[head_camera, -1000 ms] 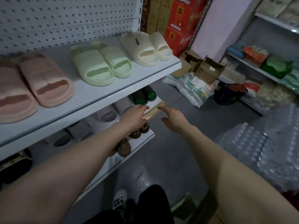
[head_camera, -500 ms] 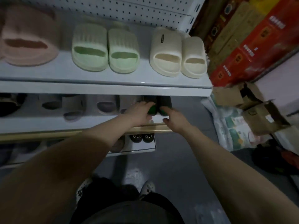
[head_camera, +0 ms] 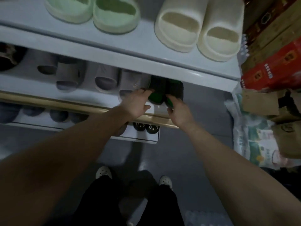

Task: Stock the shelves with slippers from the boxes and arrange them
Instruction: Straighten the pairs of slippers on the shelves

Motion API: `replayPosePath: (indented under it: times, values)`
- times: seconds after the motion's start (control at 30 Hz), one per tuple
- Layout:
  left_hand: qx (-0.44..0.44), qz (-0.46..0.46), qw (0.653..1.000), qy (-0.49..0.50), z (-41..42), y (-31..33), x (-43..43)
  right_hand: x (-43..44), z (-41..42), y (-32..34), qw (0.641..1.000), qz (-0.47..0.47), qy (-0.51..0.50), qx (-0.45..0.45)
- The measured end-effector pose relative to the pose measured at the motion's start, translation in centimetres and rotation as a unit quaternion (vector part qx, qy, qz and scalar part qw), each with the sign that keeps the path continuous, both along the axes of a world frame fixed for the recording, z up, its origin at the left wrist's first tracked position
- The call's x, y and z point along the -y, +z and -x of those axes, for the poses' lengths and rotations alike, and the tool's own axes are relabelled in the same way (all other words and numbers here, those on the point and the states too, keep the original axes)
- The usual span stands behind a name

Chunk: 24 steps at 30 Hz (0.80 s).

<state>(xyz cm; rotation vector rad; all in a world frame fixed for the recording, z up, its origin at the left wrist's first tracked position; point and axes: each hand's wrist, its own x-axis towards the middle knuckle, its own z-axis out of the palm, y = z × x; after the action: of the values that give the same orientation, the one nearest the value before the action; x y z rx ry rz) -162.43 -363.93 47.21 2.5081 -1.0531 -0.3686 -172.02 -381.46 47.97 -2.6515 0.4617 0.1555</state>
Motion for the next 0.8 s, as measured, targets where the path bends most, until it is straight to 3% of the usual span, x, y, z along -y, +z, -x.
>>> replayPosePath:
  times: [0.4,0.67,0.8]
  values:
    - [0.002,0.082,0.985,0.154,6.2,-4.6,7.6,8.5,2.3,-4.3,0.994,-0.003,0.111,0.003]
    - [-0.001,0.016,0.985,0.174,4.8,-9.5,10.3,11.5,-0.2,-8.3,0.992,0.007,0.12,0.046]
    - [0.033,-0.01,0.99,0.136,3.5,-12.0,10.5,12.3,-2.0,-10.1,0.988,0.052,0.132,0.068]
